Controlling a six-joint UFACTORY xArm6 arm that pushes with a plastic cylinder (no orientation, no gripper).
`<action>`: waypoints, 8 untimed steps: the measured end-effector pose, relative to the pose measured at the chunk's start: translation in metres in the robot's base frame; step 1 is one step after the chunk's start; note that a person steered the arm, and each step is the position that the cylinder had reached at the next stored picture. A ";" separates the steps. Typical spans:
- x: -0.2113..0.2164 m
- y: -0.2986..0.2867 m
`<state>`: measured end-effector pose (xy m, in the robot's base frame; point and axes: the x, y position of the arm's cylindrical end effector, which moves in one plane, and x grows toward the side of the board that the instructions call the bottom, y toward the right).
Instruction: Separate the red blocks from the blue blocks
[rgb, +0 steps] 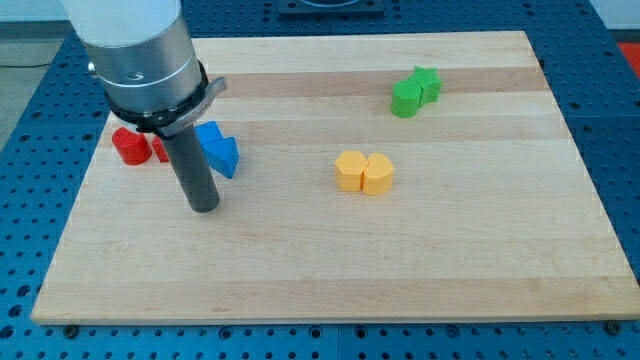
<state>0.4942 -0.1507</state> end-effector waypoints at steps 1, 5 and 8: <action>-0.002 -0.036; -0.124 -0.049; -0.147 -0.101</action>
<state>0.3470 -0.2514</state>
